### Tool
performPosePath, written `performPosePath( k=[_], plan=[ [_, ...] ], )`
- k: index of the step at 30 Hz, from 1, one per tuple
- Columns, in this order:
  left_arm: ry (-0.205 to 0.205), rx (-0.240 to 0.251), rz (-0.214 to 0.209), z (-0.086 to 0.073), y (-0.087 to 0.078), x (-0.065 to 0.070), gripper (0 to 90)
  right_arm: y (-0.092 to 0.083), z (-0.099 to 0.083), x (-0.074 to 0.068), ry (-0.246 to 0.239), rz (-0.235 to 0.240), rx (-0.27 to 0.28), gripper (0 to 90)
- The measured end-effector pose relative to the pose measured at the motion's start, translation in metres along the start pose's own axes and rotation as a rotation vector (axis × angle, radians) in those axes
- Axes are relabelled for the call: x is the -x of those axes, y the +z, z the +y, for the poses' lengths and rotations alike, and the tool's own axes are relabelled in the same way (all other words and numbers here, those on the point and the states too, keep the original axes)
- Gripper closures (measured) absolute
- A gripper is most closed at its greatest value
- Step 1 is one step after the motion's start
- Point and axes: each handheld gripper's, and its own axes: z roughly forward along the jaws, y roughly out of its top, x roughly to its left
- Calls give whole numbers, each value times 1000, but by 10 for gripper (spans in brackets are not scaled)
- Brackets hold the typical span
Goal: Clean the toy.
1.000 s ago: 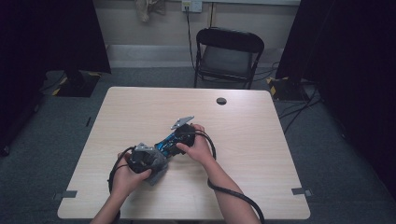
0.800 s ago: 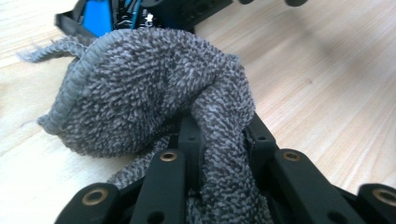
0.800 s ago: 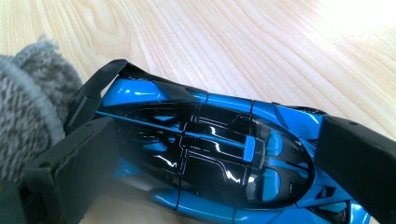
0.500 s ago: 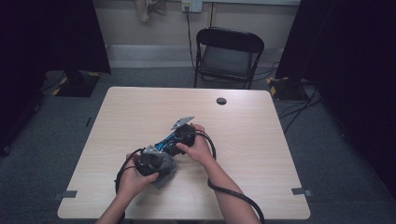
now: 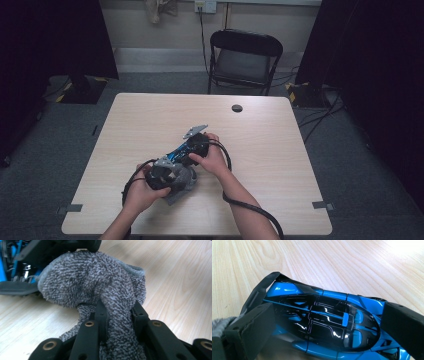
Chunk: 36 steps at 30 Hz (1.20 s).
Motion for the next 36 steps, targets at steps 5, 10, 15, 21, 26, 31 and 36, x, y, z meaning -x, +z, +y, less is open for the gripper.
performPosePath(
  k=[5,10,15,21,26,31,36],
  plan=[
    [-1,24,17,-8,-23,-8,723,0,0,0,0,0,-1,0],
    [-40,64,75,-13,-50,-29,723,0,-1,0,-1,-1,7,0],
    [-66,102,147,-9,-67,-53,721,0,0,0,2,0,1,0],
    [-104,119,209,5,-68,-82,720,0,0,0,1,-1,-1,0],
    [-105,108,218,20,-56,-97,720,0,-1,0,0,-1,7,0],
    [-116,89,226,36,-42,-113,719,0,1,0,1,-2,-7,0],
    [-100,81,229,53,-25,-122,719,0,1,0,-1,-1,-8,0]
  ],
)
